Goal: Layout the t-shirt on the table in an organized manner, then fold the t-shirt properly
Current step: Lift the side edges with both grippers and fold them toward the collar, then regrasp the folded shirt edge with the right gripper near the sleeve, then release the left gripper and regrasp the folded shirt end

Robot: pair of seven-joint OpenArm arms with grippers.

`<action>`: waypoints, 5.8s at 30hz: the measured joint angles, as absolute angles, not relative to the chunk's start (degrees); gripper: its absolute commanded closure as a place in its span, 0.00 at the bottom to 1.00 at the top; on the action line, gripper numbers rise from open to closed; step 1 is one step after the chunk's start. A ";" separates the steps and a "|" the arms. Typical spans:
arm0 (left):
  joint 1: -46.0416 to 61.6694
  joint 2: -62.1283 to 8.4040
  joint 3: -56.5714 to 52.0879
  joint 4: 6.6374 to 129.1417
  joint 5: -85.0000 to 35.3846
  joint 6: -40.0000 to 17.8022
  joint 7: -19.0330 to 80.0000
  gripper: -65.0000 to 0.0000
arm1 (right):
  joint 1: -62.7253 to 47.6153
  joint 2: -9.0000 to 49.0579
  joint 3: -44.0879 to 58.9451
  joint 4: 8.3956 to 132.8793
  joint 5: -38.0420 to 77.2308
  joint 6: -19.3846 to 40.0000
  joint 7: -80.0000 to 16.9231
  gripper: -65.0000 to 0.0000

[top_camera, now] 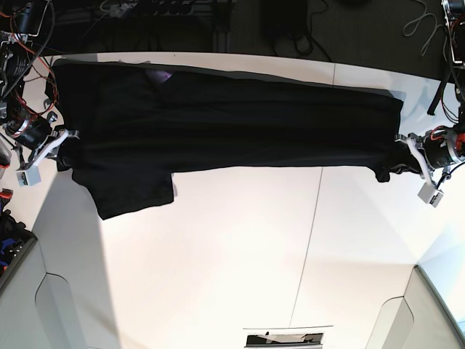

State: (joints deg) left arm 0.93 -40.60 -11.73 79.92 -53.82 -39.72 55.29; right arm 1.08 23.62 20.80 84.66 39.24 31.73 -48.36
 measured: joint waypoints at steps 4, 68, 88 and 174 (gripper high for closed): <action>4.14 -40.66 -16.03 82.91 -54.68 -39.75 54.89 1.00 | -0.45 23.62 22.72 86.78 41.06 31.77 -49.74 1.00; 7.29 -38.41 -16.99 83.33 -56.90 -39.72 53.12 0.50 | 19.68 19.66 18.59 59.88 30.96 30.41 -45.25 0.63; 7.29 -38.41 -16.99 83.31 -58.00 -39.72 53.10 0.50 | 19.97 14.48 18.61 60.77 31.09 30.63 -48.64 1.00; 15.70 -38.24 -30.30 83.35 -67.07 -39.51 54.54 0.38 | -11.57 9.52 18.39 106.32 26.37 31.33 -53.21 1.00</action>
State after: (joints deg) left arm 15.70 -38.24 -30.30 83.35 -67.07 -39.51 54.54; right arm -11.57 9.52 18.39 106.32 26.37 31.33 -53.21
